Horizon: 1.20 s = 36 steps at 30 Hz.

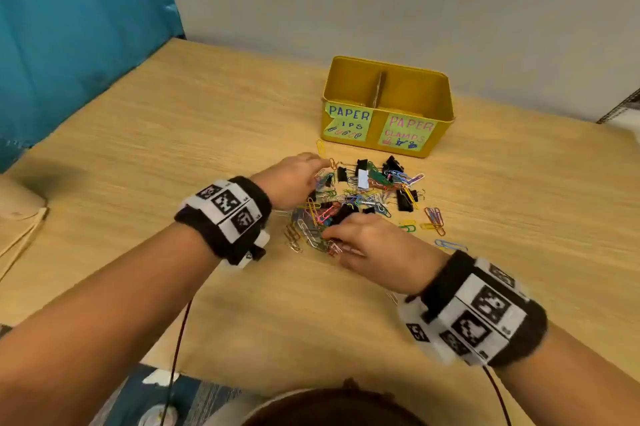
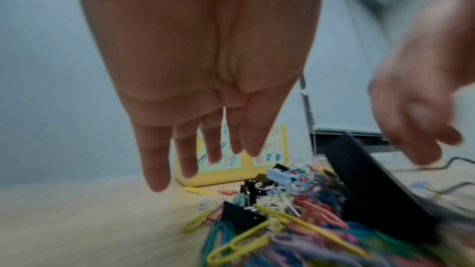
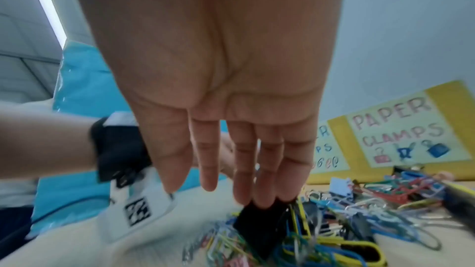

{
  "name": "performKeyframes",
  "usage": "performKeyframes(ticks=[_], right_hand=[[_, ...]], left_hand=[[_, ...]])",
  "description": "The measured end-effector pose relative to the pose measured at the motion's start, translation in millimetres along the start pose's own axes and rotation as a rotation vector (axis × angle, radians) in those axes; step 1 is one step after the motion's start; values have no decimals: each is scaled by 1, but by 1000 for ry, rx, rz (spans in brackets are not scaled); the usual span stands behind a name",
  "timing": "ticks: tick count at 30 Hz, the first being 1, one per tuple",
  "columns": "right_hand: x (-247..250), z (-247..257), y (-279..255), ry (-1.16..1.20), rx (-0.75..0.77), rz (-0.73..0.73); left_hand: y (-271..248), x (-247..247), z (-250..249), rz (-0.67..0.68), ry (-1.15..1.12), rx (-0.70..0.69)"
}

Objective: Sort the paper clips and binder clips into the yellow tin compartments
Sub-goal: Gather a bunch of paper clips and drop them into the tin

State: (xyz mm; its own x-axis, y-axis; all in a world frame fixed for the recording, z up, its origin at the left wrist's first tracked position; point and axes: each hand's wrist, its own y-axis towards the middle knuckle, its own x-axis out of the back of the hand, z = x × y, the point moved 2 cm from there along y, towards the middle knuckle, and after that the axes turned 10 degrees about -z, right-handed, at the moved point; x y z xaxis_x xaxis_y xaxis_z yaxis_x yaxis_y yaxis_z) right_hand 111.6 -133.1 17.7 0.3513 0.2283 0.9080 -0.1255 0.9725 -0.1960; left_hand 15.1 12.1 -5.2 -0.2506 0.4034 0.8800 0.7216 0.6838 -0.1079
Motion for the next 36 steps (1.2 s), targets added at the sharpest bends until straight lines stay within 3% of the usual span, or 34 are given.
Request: performKeyframes(ticks=[6,11,13,17,22,24,26,29,33,36], right_hand=[[-9,-20,43,-278,-5,103],[9,-58,47,-313,-206,91],[16,-53,55,-293,-260,7],[15,-24,83,-317,-189,-161],[-10,-15,85,-230,-68,96],[-12,-27,76,-287,-80,103],[-6,-31,70,-270,-124,20],[2,-22,75,-165,-145,-145],[-10,-12,87,-195,-112,-16],[-6,-19,96,-136,-108,-102]], left_hand=[[59,-3,12,104,222,7],[31,-6,27,147,172,-41],[12,-5,31,115,96,-7],[-12,-4,29,66,68,88],[-39,-5,33,77,80,188],[-49,-5,37,74,43,227],[-55,-4,35,44,-3,253],[-52,-6,27,-1,-36,265],[-51,-11,16,58,7,231],[-57,-12,10,113,-20,186]])
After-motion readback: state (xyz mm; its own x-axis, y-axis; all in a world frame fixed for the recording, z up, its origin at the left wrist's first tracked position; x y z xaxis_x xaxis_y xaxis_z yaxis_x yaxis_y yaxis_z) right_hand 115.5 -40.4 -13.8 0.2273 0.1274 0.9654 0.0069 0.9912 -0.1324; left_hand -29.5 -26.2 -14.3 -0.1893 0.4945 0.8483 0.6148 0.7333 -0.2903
